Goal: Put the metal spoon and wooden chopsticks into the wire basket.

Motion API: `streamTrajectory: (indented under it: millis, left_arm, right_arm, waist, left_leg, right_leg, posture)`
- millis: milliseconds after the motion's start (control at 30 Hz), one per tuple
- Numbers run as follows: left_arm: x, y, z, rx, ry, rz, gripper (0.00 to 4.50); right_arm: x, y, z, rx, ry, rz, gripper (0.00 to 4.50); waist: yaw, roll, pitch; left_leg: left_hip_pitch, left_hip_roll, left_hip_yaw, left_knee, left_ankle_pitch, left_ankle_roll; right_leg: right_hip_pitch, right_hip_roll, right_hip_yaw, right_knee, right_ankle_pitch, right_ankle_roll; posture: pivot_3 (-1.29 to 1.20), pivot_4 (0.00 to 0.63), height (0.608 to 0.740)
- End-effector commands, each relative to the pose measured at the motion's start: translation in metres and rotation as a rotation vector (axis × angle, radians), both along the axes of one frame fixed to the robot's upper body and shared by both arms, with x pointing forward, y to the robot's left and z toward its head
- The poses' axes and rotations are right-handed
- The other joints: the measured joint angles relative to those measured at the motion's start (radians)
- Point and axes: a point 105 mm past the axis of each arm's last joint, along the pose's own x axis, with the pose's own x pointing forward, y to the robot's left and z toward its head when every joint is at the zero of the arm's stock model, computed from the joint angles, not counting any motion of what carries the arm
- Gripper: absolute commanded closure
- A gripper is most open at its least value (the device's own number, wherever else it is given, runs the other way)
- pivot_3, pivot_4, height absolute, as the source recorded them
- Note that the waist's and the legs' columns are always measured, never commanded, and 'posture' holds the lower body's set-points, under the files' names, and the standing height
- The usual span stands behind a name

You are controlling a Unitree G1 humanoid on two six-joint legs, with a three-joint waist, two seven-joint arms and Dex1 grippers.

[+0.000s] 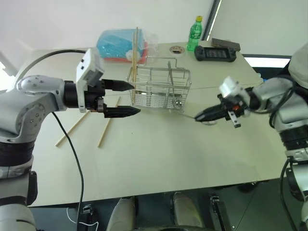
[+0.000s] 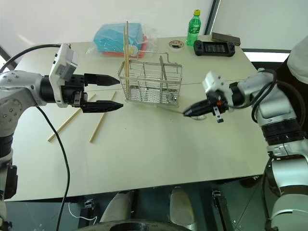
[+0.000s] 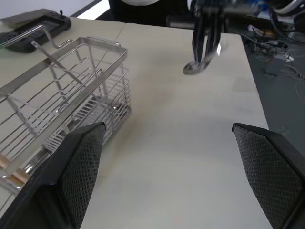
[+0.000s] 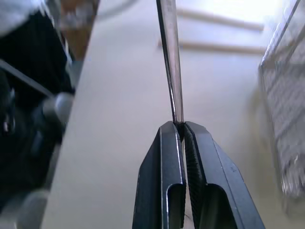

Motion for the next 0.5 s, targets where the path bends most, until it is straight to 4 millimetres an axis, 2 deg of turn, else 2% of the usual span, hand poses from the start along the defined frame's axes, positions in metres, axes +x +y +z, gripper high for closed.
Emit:
streamTrajectory:
  millis: [33,133,200,333,500]
  left_arm:
    - [0.004,0.003,0.022,-0.027,-0.093,0.019,0.0]
    - [0.008,0.004,0.024,-0.04,-0.101,0.032,0.0]
    - [0.011,0.004,0.025,-0.044,-0.105,0.037,0.0]
    - [0.013,0.003,0.026,-0.052,-0.118,0.04,0.0]
    - [0.016,0.006,0.037,-0.081,-0.152,0.073,0.0]
  right_arm:
    - [0.007,0.023,0.069,0.267,-0.078,-0.074,4.49]
    - [0.031,0.039,0.106,0.438,-0.119,-0.208,4.49]
    - [0.046,0.049,0.116,0.489,-0.155,-0.283,4.49]
    - [0.07,0.061,0.108,0.512,-0.196,-0.372,4.49]
    - [0.092,0.061,0.08,0.485,-0.222,-0.464,4.49]
  waist:
    - [0.0,0.0,0.0]
    - [0.002,0.0,0.0]
    - [0.007,-0.001,-0.001]
    - [0.021,-0.003,-0.002]
    - [0.02,-0.003,-0.002]
  left_leg:
    - [0.0,0.0,0.0,0.0,0.0,0.0]
    - [0.0,0.0,0.0,0.0,0.0,0.0]
    - [-0.001,0.0,0.0,-0.001,0.0,0.0]
    - [-0.003,0.0,0.0,-0.001,0.0,0.0]
    - [-0.003,0.0,0.001,0.0,0.0,0.0]
  right_leg:
    - [0.0,0.0,0.0,0.0,0.0,0.0]
    - [-0.003,0.0,0.0,0.002,0.0,0.0]
    - [-0.004,0.0,0.0,0.003,0.0,0.0]
    - [-0.007,0.0,0.0,0.006,0.0,0.0]
    - [-0.007,0.0,0.0,0.007,0.0,0.0]
  posture:
    - [0.0,0.15,0.731]
    - [0.0,0.15,0.731]
    - [0.0,0.15,0.731]
    - [0.0,0.15,0.731]
    - [0.0,0.15,0.731]
